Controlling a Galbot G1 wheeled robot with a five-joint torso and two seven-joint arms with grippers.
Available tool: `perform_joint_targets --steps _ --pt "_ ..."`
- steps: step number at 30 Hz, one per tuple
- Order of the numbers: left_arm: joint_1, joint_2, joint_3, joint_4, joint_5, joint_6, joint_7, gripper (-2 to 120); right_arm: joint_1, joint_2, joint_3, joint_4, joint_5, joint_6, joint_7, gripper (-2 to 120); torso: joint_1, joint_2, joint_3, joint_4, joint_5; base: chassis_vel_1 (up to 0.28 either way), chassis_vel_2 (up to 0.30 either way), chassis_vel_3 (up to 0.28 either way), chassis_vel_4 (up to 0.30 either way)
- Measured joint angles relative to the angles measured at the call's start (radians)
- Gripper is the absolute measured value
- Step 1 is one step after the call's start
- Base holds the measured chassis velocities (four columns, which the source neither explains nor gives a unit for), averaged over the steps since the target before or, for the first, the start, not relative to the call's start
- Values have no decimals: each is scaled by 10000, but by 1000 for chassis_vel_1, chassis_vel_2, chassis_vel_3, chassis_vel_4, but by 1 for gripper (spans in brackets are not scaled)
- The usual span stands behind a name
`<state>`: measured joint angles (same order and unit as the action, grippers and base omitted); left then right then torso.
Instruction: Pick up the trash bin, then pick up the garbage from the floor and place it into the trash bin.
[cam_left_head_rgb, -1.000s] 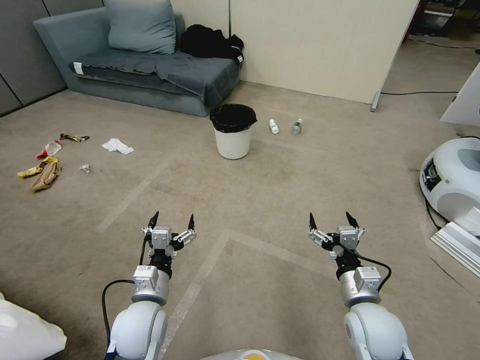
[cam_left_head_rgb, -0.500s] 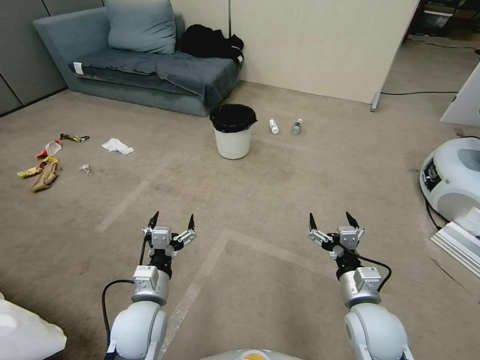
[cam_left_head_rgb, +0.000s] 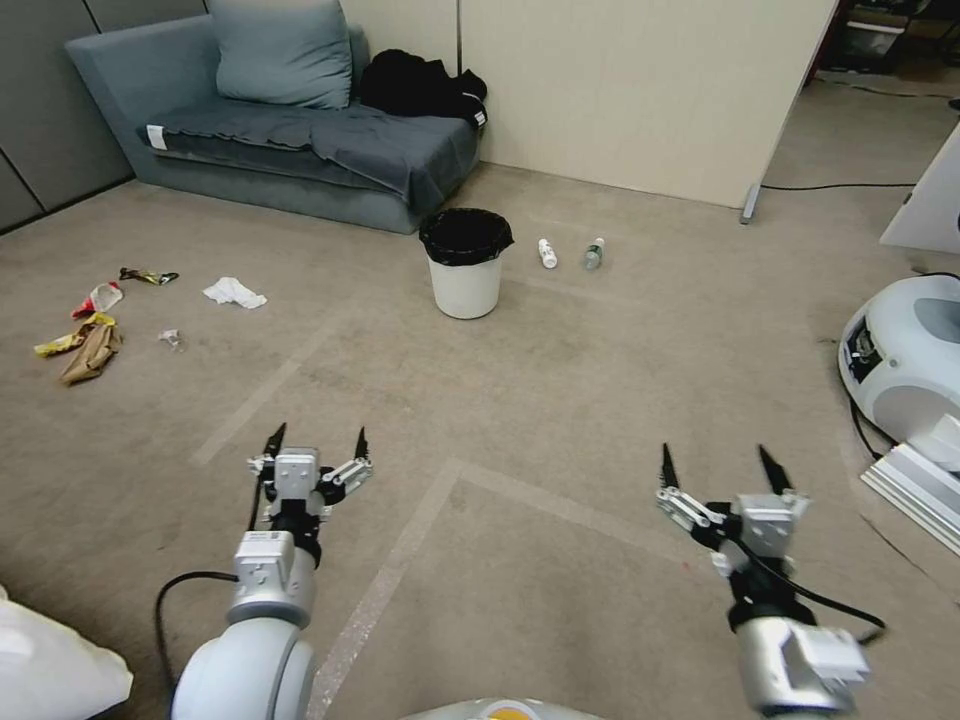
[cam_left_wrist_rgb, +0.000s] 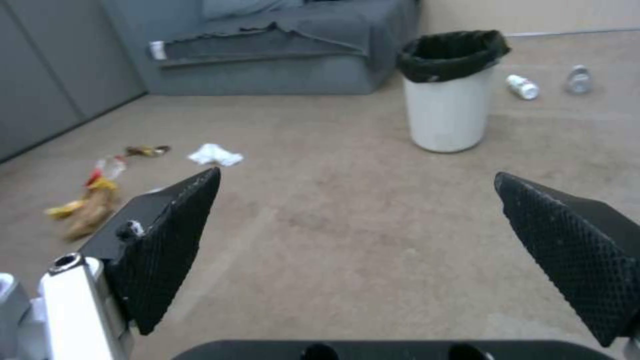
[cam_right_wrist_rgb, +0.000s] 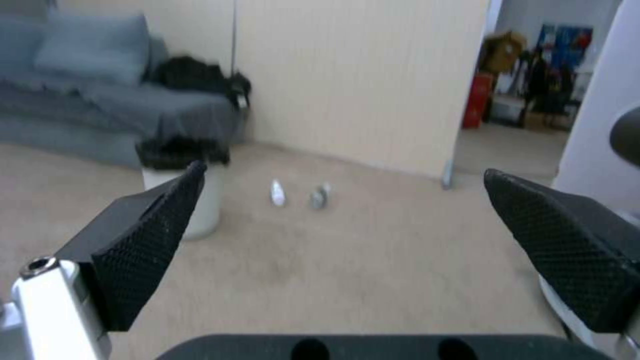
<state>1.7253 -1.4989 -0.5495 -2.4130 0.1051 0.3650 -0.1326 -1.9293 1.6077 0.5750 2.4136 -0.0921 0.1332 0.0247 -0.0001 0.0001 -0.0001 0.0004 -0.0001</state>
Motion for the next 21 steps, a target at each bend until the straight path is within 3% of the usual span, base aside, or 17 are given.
perform_joint_targets --steps 1,2,21 --pt "21 99 338 -227 -316 421 -486 100 5 2 -18 5 95 137 -116 100 1 -1 1 -5 -3 0 0 0 0" --pt "41 111 370 -253 -322 438 -512 100 5 2 -34 5 102 142 -140 100 0 0 1 -5 5 0 0 0 0" --pt "243 134 282 -314 -185 450 -495 100 5 20 -65 78 154 55 -116 100 1 -2 1 -4 1 -3 2 1 -2"
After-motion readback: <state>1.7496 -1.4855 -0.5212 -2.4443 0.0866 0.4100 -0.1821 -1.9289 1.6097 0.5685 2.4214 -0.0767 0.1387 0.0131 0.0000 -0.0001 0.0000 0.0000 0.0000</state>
